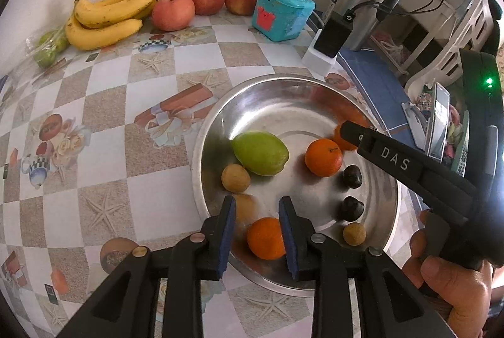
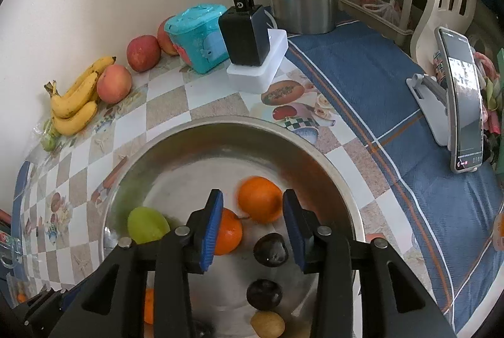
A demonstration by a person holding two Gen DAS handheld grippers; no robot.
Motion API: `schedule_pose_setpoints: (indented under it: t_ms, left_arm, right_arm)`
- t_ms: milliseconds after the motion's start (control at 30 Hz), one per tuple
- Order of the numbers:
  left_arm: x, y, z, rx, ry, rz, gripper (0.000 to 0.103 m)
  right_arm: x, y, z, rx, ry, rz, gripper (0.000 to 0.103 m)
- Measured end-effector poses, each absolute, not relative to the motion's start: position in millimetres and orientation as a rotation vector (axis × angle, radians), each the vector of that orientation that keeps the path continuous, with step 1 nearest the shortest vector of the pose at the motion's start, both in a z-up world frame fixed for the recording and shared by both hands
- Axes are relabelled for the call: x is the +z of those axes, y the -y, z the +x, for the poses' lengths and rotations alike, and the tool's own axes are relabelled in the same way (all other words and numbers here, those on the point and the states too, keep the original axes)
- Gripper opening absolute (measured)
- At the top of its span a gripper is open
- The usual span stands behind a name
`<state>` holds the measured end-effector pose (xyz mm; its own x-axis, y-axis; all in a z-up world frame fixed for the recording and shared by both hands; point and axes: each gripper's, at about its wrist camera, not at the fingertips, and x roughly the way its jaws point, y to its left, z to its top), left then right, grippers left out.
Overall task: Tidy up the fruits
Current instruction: 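Carry the brown fruit and orange over the steel tray and open both tools, then withdraw both open tools away from the steel tray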
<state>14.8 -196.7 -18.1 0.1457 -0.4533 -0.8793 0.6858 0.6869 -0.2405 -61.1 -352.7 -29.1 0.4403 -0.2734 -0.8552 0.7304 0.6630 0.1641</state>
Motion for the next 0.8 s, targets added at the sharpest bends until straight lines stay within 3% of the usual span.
schedule_pose_setpoints:
  t_ms: [300, 700, 800]
  left_arm:
    - [-9.1, 188.1, 25.1, -0.801, -1.166, 0.191, 0.036]
    - [-14.7, 137.5, 64.9, -0.531, -1.197, 0.104, 0.057]
    - [-17.6, 124.9, 72.1, -0.477, -1.207, 0.095, 0.058]
  right_arm:
    - [-8.2, 343.2, -59.6, -0.656, -0.895, 0.537, 0.046]
    - [-2.8, 307.1, -49.7, -0.599, -1.015, 0.49, 0.045]
    - [-3.4, 296.0, -47.7, -0.565, -1.039, 0.506, 0.045]
